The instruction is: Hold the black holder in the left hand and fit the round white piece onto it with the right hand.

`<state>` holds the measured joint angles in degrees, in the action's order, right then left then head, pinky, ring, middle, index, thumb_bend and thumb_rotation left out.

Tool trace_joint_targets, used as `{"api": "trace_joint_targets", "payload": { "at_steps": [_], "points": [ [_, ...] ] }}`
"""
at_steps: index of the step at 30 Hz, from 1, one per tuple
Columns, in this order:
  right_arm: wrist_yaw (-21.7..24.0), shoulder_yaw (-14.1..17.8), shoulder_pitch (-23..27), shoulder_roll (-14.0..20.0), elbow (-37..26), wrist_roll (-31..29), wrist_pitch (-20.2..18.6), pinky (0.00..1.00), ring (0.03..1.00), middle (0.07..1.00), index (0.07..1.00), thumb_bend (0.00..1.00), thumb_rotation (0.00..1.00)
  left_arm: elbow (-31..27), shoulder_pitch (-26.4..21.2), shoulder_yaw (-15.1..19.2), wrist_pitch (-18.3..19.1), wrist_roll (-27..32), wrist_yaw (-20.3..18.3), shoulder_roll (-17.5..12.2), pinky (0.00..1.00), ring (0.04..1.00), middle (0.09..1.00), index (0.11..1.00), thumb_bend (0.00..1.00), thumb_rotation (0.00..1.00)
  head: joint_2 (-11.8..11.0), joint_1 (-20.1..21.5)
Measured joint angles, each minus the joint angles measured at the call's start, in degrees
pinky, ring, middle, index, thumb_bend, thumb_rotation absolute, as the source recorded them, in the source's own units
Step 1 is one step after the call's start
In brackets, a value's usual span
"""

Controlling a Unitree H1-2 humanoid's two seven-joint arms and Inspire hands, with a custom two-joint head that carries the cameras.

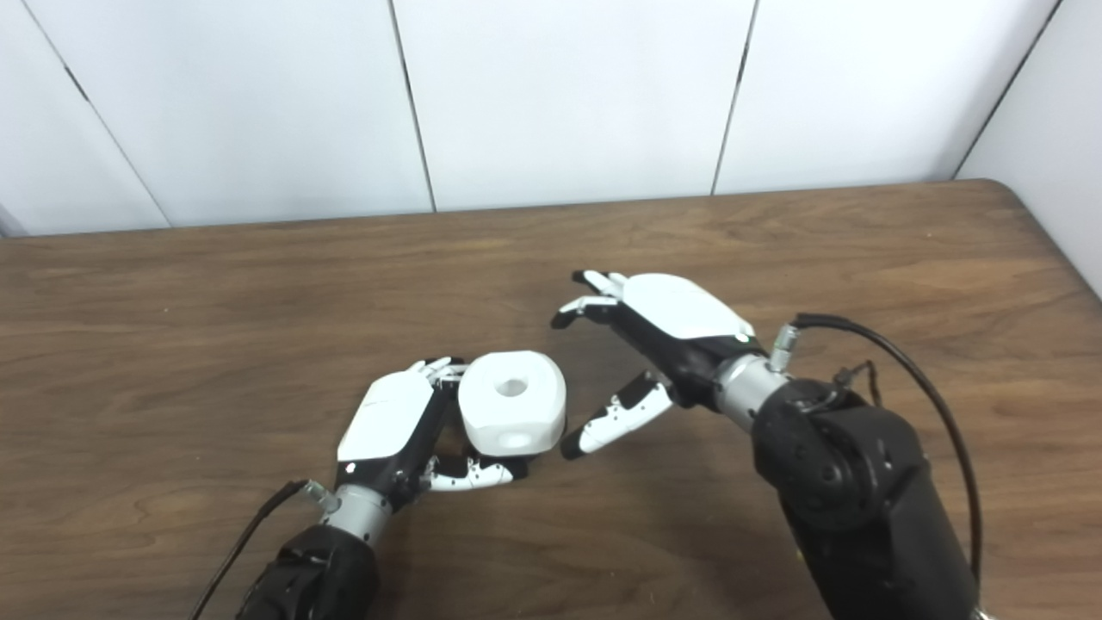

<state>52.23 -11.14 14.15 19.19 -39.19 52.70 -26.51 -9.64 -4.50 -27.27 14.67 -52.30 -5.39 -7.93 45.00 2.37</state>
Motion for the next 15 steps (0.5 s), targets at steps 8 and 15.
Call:
{"api": "trace_joint_targets", "payload": {
  "at_steps": [8, 15],
  "points": [
    [2.0, 3.57, -1.66, 0.08, -2.06, -0.33, -0.03, 0.99, 1.0, 0.992, 0.837, 1.0, 0.46, 0.5, -0.29, 0.09, -0.61, 0.18, 0.16, -0.33, 0.92, 0.883, 0.782, 0.486, 0.52, 0.05, -0.26, 0.18],
    [2.02, 5.34, -2.99, 0.0, -2.37, -0.74, -0.04, 0.98, 1.0, 0.993, 0.841, 1.0, 0.45, 1.1, -0.32, 1.08, -2.3, 0.99, 0.37, -0.46, 0.9, 0.881, 0.784, 0.487, 0.52, 0.05, -0.53, 0.26]
  ]
}}
